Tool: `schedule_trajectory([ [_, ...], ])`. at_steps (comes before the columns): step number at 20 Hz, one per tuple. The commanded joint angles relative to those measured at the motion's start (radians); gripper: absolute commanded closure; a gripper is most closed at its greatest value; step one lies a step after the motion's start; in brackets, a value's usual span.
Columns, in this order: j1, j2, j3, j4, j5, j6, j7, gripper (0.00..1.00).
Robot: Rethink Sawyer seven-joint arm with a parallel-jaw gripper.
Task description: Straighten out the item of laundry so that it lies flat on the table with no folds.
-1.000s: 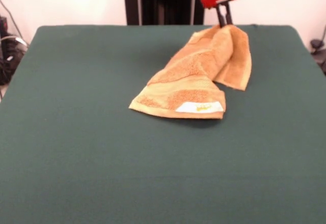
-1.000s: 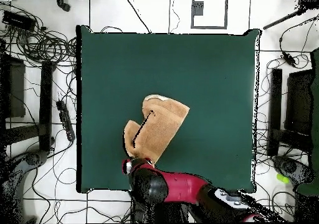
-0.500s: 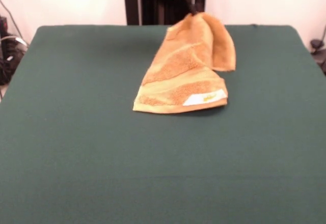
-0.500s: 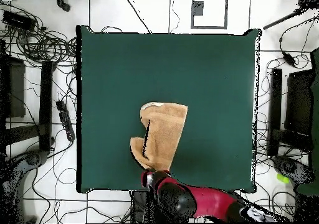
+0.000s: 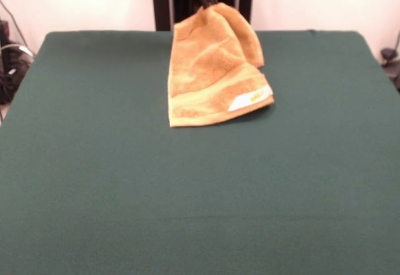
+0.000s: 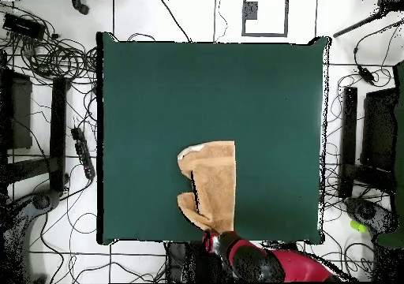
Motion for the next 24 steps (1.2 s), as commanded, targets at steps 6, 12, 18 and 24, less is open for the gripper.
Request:
schedule_trajectory([
  [6,-0.02,0.151,0.13,-0.154,-0.132,0.2,-0.127,1.0],
  [12,-0.074,0.189,0.189,-0.175,-0.142,0.25,-0.167,1.0],
  [18,-0.105,0.215,0.225,-0.181,-0.167,0.252,-0.162,1.0],
  [24,-0.132,0.234,0.248,-0.183,-0.191,0.25,-0.149,1.0],
])
